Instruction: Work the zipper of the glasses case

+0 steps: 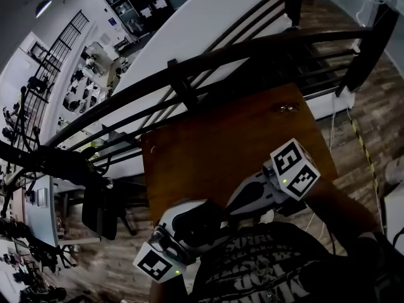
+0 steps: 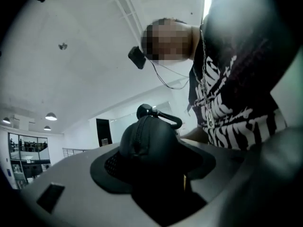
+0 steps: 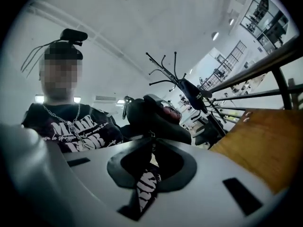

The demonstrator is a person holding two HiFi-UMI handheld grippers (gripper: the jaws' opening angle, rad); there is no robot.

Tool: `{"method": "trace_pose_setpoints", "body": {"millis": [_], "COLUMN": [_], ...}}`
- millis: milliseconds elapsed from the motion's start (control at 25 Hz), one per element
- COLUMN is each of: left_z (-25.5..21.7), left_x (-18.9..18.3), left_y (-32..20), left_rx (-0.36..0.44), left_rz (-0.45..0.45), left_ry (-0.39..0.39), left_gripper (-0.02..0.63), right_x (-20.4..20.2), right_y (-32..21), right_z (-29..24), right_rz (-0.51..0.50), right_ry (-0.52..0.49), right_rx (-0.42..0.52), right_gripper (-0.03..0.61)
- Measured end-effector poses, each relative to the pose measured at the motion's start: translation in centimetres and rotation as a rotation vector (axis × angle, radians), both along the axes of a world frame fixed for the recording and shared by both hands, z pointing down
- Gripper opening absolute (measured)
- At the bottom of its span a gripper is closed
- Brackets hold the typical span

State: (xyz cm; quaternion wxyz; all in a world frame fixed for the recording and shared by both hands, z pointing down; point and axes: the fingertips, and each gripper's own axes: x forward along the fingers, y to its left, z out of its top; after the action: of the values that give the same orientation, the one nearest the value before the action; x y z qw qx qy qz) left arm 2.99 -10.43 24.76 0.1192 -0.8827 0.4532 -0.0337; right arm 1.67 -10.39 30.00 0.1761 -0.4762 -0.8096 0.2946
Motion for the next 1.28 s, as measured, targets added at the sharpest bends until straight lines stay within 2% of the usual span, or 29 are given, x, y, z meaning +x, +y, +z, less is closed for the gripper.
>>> {"method": "trace_pose_setpoints", "body": {"millis": [120,360,600,800,880,960,1040,1080,1160,1280], "left_z": [-1.7,-6.3,-8.2,-7.7,-6.3,-4.1,-0.8,1.5,7.7,19.1], "left_x": [-2.0,-7.4,-10.7,-12.6,-12.9,-13.3,-13.4,-13.0,-11.9,-9.9], "left_y": [0.9,3.8,5.0,5.1,4.3,2.8,0.8,-0.5,-3.2,-7.0], "left_rx": [0.068,0.226,0.288,0.278,0.245,0.191,0.092,0.016,-0.184,-0.455], "left_rz": [0.052,0.164,0.283,0.317,0.293,0.257,0.228,0.209,0.152,0.097], "left_ry": [0.079,0.326,0.42,0.451,0.436,0.437,0.423,0.383,0.234,-0.032], "left_gripper": [0.29,0.29,0.29,0.29,0.29,0.291,0.291,0.291,0.291,0.291], "right_x": [-1.9,-6.4,-9.8,-11.3,-11.5,-11.2,-9.9,-8.9,-6.5,-3.6], "right_y": [0.3,1.8,3.1,3.6,2.9,1.2,-1.4,-2.8,-5.3,-8.0], "right_z": [0.4,2.5,2.1,2.3,3.6,6.6,10.8,12.8,15.8,17.2], "right_rz": [0.023,0.091,0.142,0.217,0.293,0.422,0.598,0.69,0.858,1.038], "right_ry": [0.019,0.086,0.085,0.087,0.107,0.163,0.253,0.298,0.362,0.388], "right_rx": [0.0,-0.008,-0.047,-0.052,-0.03,0.01,0.113,0.174,0.27,0.305], "right_gripper": [0.018,0.018,0.014,0.006,0.003,0.005,0.005,0.005,0.005,0.005]}}
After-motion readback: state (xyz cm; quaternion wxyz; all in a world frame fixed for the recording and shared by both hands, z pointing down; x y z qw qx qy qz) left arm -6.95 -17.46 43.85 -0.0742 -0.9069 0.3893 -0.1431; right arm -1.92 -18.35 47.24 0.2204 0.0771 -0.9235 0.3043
